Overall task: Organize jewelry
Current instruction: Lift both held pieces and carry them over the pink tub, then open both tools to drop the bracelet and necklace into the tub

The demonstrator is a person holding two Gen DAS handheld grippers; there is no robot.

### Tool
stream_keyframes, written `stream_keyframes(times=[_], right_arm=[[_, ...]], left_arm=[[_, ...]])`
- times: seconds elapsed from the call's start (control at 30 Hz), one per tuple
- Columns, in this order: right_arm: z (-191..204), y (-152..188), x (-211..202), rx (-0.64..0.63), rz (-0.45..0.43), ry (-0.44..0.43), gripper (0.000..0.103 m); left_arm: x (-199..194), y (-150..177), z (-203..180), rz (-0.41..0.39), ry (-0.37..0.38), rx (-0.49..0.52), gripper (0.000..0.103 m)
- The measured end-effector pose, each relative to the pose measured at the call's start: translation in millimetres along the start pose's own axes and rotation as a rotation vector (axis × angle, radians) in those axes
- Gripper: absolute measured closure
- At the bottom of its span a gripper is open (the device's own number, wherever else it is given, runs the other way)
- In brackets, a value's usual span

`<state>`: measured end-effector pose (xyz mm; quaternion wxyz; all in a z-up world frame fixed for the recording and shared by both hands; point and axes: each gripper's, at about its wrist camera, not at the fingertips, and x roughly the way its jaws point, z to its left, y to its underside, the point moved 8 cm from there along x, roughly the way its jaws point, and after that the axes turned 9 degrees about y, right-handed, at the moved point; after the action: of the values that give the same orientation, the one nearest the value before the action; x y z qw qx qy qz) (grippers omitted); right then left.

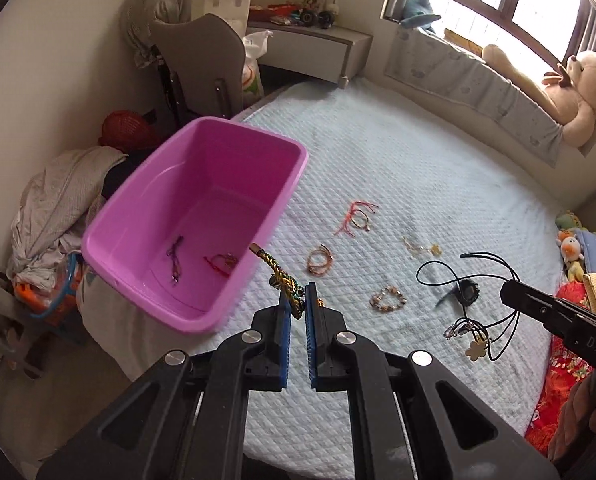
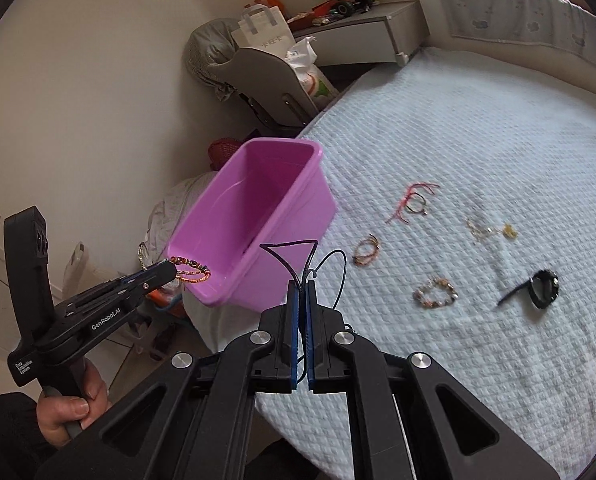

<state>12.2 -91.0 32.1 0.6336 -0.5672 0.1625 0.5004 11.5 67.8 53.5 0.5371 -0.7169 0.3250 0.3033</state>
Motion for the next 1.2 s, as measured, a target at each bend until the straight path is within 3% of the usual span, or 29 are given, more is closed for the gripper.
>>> stream_keyframes(times=[0.27, 0.53, 0.7, 0.9, 0.93, 0.97, 1.0, 1.03, 1.07, 1.2], right_arm=[[98.8, -66.2, 74.0, 0.032, 0.032, -0.021, 0.100], [166.8, -89.7, 158.0, 0.024, 0.131, -0.008, 0.100], [181.2, -86.8, 190.7, 0.009, 0.193, 0.037, 0.100], [172.0, -78.6, 213.6, 0.015, 0.255, 0.111, 0.100], [169.8, -77.4, 215.4, 0.017, 0.266, 0.125, 0.099], [167.5, -76.8, 216.6, 0.019, 0.276, 0.137, 0.099], [164.4, -75.9, 217.3, 0.024, 0.286, 0.149, 0.087], [160.2, -75.3, 217.4, 0.030, 0.291, 0.160, 0.066], [157.5, -75.9, 215.7, 0.039, 0.284, 0.167, 0.060], [150.4, -76.5, 207.4, 0.046, 0.262, 0.180, 0.059]], left_arm=[[27.1, -59.9, 99.8, 0.028, -0.010, 0.062, 0.096], [77.8, -66.0, 164.1, 0.142, 0.002, 0.074, 0.096], [100.5, -60.2, 178.3, 0.196, 0.030, 0.068, 0.096], [120.3, -54.2, 188.3, 0.260, 0.045, 0.071, 0.095], [122.5, -54.2, 189.7, 0.268, 0.045, 0.067, 0.090], [122.7, -53.8, 190.0, 0.274, 0.037, 0.065, 0.075], [122.4, -54.4, 191.4, 0.273, 0.025, 0.066, 0.065], [119.8, -56.2, 193.2, 0.257, 0.011, 0.066, 0.040], [115.4, -59.7, 194.7, 0.227, 0.004, 0.068, 0.028], [105.0, -63.7, 197.1, 0.187, -0.008, 0.087, 0.021]])
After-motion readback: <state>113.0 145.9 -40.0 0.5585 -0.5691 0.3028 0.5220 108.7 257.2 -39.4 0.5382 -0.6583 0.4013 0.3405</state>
